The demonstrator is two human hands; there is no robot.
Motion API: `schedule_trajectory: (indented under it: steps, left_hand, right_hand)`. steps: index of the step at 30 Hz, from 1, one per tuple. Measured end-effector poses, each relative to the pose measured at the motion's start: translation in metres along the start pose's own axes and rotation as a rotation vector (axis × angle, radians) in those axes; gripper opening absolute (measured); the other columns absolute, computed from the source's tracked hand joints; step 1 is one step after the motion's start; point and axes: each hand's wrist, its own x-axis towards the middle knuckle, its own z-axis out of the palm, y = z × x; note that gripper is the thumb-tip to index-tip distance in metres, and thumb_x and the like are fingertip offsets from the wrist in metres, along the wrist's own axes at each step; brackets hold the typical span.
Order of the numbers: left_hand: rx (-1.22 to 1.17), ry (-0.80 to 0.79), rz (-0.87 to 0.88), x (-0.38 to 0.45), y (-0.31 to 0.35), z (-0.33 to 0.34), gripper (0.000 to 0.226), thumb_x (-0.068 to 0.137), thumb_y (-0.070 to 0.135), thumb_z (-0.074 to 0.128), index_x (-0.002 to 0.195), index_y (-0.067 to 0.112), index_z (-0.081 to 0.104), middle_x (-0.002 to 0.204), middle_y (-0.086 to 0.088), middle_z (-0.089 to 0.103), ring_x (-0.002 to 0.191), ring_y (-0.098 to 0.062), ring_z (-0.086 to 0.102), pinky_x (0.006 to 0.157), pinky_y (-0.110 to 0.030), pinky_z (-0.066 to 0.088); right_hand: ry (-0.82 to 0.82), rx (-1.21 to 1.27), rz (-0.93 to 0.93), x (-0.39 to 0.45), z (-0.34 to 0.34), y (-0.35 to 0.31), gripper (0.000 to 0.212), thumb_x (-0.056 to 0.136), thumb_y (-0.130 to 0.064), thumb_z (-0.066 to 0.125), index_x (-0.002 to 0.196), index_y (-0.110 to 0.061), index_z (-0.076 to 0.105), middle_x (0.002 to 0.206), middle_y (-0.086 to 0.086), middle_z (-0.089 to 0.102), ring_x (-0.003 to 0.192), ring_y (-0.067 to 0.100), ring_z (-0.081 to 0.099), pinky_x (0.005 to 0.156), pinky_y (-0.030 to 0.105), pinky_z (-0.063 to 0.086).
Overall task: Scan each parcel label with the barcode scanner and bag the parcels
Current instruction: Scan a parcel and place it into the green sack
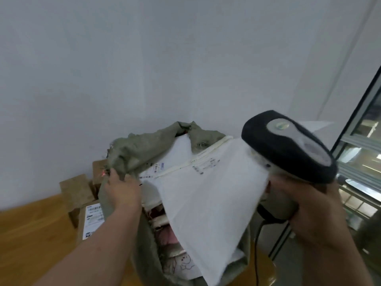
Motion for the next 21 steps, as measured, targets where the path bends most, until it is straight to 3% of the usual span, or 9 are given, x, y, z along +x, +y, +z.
schedule_trajectory:
  steps: [2,4,8,11,14,18,21]
  left_hand:
    - [-0.083,-0.005,0.018,0.007,-0.001,-0.002,0.053,0.104,0.014,0.041,0.156,0.021,0.029,0.161,-0.004,0.027,0.140,-0.029,0.039,0.116,-0.040,0.034]
    - [-0.079,0.008,0.067,0.012,-0.003,-0.006,0.054,0.102,0.014,0.044,0.154,0.021,0.033,0.161,-0.001,0.028,0.143,-0.027,0.036,0.118,-0.035,0.027]
    - [-0.031,-0.023,0.177,0.011,0.006,-0.014,0.054,0.101,0.019,0.048,0.153,0.016,0.035,0.161,-0.009,0.028,0.148,-0.027,0.028,0.120,-0.045,0.028]
    - [0.005,-0.019,0.290,-0.004,0.012,-0.020,0.055,0.101,0.025,0.050,0.153,0.020,0.035,0.161,-0.007,0.026,0.146,-0.026,0.030,0.116,-0.037,0.026]
    - [0.007,0.088,0.325,-0.015,0.012,-0.030,0.058,0.103,0.028,0.049,0.156,0.023,0.027,0.161,-0.002,0.022,0.141,-0.023,0.035,0.104,-0.027,0.027]
    - [-0.109,0.198,0.315,-0.012,0.021,-0.036,0.060,0.105,0.024,0.045,0.159,0.023,0.018,0.163,-0.001,0.015,0.147,-0.019,0.025,0.109,-0.023,0.022]
    - [-0.144,0.232,0.354,-0.018,0.028,-0.028,0.060,0.106,0.024,0.042,0.159,0.024,0.013,0.164,-0.002,0.012,0.149,-0.018,0.018,0.111,-0.022,0.017]
  right_hand:
    - [-0.153,0.096,-0.086,0.007,0.002,-0.007,0.043,0.062,-0.007,0.069,0.098,-0.027,0.079,0.083,-0.005,0.076,0.077,0.015,0.072,0.068,0.029,0.060]
    - [-0.258,0.105,-0.079,0.014,0.005,-0.008,0.043,0.063,-0.006,0.068,0.099,-0.027,0.079,0.085,-0.006,0.076,0.079,0.013,0.073,0.069,0.027,0.060]
    - [-0.113,-0.155,0.166,0.027,0.015,0.017,0.037,0.069,-0.008,0.072,0.095,-0.032,0.080,0.091,-0.003,0.079,0.088,0.016,0.075,0.070,0.028,0.059]
    - [-0.071,-0.594,0.422,0.041,0.025,0.040,0.005,0.080,-0.011,0.073,0.082,-0.015,0.075,0.077,-0.003,0.074,0.079,0.018,0.069,0.063,0.028,0.049]
    - [-0.138,-0.835,0.566,0.051,0.016,0.051,0.013,0.082,-0.019,0.067,0.074,-0.009,0.068,0.071,0.001,0.067,0.069,0.014,0.060,0.058,0.027,0.043]
    - [-0.156,-0.868,0.576,0.071,-0.010,0.039,0.021,0.079,-0.022,0.069,0.063,-0.009,0.071,0.060,0.003,0.069,0.069,0.022,0.064,0.059,0.030,0.043]
    - [-0.285,-0.794,0.562,0.093,-0.019,0.027,0.021,0.079,-0.023,0.070,0.060,-0.015,0.073,0.056,0.005,0.068,0.062,0.024,0.065,0.066,0.037,0.048]
